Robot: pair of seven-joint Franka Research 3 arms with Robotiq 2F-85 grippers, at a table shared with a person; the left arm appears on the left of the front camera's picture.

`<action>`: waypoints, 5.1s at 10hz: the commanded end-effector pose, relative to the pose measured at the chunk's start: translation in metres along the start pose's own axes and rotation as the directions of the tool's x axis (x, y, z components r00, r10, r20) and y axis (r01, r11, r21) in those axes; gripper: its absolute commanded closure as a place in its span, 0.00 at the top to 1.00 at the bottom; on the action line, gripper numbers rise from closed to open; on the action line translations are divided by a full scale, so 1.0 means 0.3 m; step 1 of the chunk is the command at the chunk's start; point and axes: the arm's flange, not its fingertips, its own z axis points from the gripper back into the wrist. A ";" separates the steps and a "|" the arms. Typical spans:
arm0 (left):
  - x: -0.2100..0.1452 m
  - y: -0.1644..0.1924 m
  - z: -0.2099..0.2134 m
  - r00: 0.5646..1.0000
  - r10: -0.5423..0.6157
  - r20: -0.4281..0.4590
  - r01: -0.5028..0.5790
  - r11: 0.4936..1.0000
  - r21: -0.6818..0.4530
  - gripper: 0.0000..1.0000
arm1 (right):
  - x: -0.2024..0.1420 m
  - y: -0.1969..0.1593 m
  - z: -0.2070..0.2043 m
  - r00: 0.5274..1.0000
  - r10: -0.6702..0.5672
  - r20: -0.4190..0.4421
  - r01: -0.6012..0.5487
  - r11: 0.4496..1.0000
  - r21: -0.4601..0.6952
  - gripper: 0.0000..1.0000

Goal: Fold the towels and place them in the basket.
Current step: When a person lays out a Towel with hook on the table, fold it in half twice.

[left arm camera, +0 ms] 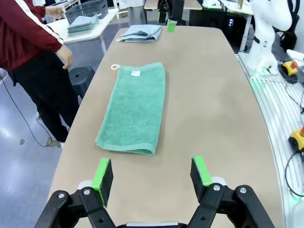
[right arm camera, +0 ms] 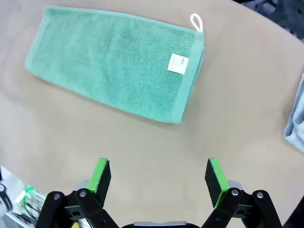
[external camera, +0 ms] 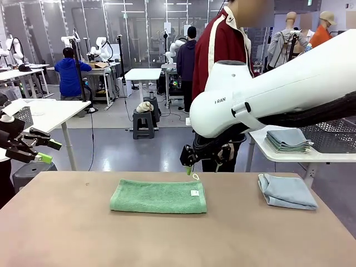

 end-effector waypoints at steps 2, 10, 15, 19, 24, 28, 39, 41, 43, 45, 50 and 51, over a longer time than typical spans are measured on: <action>0.004 -0.016 0.001 1.000 -0.004 -0.003 0.004 1.000 -0.004 0.84 | 0.063 -0.035 -0.097 0.991 -0.134 0.008 0.134 0.991 0.004 1.00; 0.004 -0.016 0.001 1.000 -0.004 -0.003 0.004 1.000 -0.004 0.84 | 0.149 -0.109 -0.430 0.955 -0.295 -0.019 0.293 0.953 -0.071 1.00; 0.004 -0.016 0.001 1.000 -0.004 -0.003 0.004 1.000 -0.004 0.84 | 0.159 -0.101 -0.494 0.953 -0.304 0.013 0.304 0.948 -0.092 1.00; 0.004 -0.016 0.001 1.000 -0.004 -0.003 0.004 1.000 -0.004 0.84 | 0.138 -0.118 -0.484 0.960 -0.279 -0.030 0.276 0.959 -0.063 1.00; 0.004 -0.016 0.001 1.000 -0.004 -0.003 0.004 1.000 -0.004 0.84 | 0.165 -0.108 -0.546 0.954 -0.299 0.020 0.299 0.947 -0.116 1.00; 0.004 -0.016 0.001 1.000 -0.004 -0.003 0.004 1.000 -0.004 0.84 | 0.178 -0.103 -0.589 0.957 -0.289 0.018 0.289 0.949 -0.127 1.00; 0.004 -0.016 0.001 1.000 -0.004 -0.003 0.004 1.000 -0.004 0.84 | 0.198 -0.114 -0.598 0.953 -0.303 0.010 0.302 0.946 -0.118 0.83; 0.004 -0.016 0.001 1.000 -0.004 -0.003 0.004 1.000 -0.004 0.84 | 0.201 -0.115 -0.601 0.953 -0.303 0.008 0.302 0.947 -0.113 0.70; 0.004 -0.016 0.001 1.000 -0.004 -0.003 0.004 1.000 -0.004 0.84 | 0.202 -0.115 -0.601 0.954 -0.301 -0.004 0.298 0.948 -0.111 0.70; 0.004 -0.016 0.001 1.000 -0.004 -0.003 0.004 1.000 -0.004 0.84 | 0.202 -0.118 -0.603 0.950 -0.312 -0.003 0.310 0.945 -0.107 0.56; 0.004 -0.016 0.001 1.000 -0.004 -0.003 0.004 1.000 -0.004 0.84 | 0.204 -0.120 -0.601 0.950 -0.313 -0.012 0.310 0.945 -0.106 0.36; 0.004 -0.016 0.001 1.000 -0.004 -0.003 0.004 1.000 -0.004 0.84 | 0.204 -0.119 -0.601 0.948 -0.317 -0.015 0.313 0.944 -0.102 0.32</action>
